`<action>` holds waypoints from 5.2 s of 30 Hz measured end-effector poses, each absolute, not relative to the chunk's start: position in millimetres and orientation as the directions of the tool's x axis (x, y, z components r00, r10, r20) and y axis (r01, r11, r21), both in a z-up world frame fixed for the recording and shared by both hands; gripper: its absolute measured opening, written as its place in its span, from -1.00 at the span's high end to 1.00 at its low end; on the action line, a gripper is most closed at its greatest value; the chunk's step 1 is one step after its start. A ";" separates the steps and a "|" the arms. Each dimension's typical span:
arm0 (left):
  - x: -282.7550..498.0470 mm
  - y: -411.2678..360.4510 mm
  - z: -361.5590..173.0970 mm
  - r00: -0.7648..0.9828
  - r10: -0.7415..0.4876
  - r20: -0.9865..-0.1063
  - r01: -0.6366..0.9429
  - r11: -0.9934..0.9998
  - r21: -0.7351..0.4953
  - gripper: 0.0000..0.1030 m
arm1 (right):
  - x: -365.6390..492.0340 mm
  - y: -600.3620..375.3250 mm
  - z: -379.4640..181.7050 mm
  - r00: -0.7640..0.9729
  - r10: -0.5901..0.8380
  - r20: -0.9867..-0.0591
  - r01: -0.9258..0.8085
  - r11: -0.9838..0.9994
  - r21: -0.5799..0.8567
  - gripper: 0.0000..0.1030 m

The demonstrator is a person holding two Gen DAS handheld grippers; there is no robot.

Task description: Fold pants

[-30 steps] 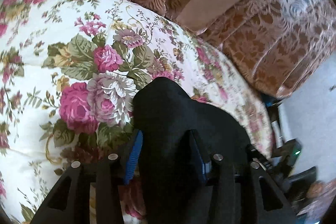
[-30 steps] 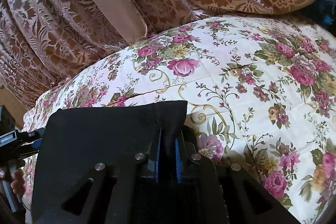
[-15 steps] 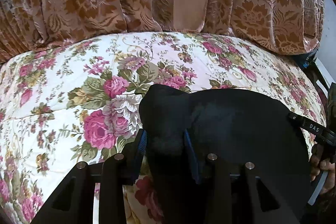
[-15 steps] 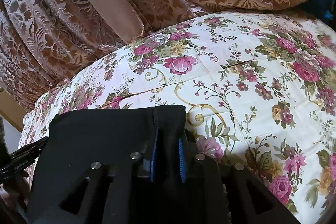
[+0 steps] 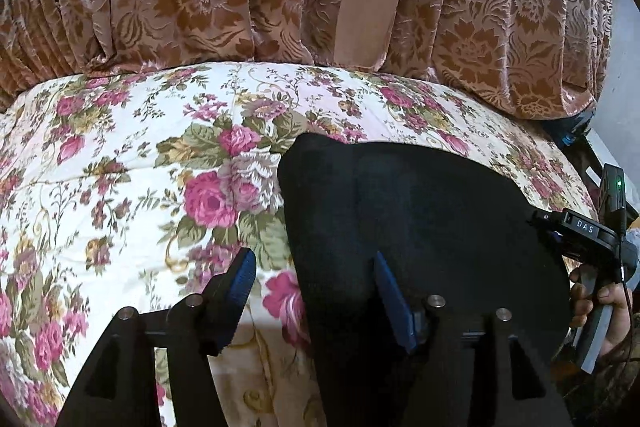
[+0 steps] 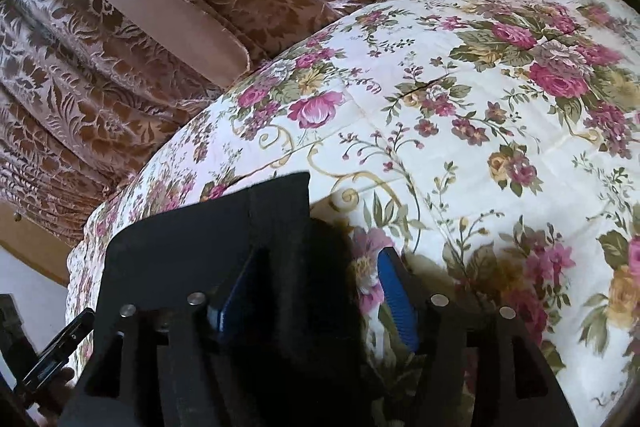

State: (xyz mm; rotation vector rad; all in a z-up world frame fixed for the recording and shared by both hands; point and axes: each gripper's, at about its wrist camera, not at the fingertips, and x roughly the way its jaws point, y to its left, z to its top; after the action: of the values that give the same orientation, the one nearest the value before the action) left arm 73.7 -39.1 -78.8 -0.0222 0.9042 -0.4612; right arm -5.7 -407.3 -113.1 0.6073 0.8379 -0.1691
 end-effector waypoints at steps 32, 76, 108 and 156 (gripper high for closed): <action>75.9 -28.3 -119.6 0.255 -0.720 -0.645 0.393 0.687 -0.611 0.01 | -15.9 -391.4 -140.1 0.535 0.481 -0.695 0.107 0.777 0.620 -0.06; 200.9 56.7 -69.4 0.658 -0.209 -0.724 0.044 0.970 -0.240 -0.20 | 203.0 -297.0 -93.3 0.626 0.173 -0.760 0.014 0.972 0.233 -0.38; 14.8 15.2 -29.6 0.786 -0.102 -0.610 0.071 0.995 -0.075 -0.47 | 19.2 -176.9 -43.7 0.762 -0.110 -0.639 0.141 0.990 -0.001 -0.38; 4.0 19.0 -21.6 0.800 -0.047 -0.598 0.016 0.998 -0.056 -0.51 | 6.4 -157.9 -42.9 0.770 -0.091 -0.632 0.105 0.994 -0.015 -0.42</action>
State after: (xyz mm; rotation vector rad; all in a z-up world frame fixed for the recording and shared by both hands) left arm 4.0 19.0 -21.6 -0.0489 0.6424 -0.0339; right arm 6.4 -157.9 -42.9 0.0214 0.6842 -0.1059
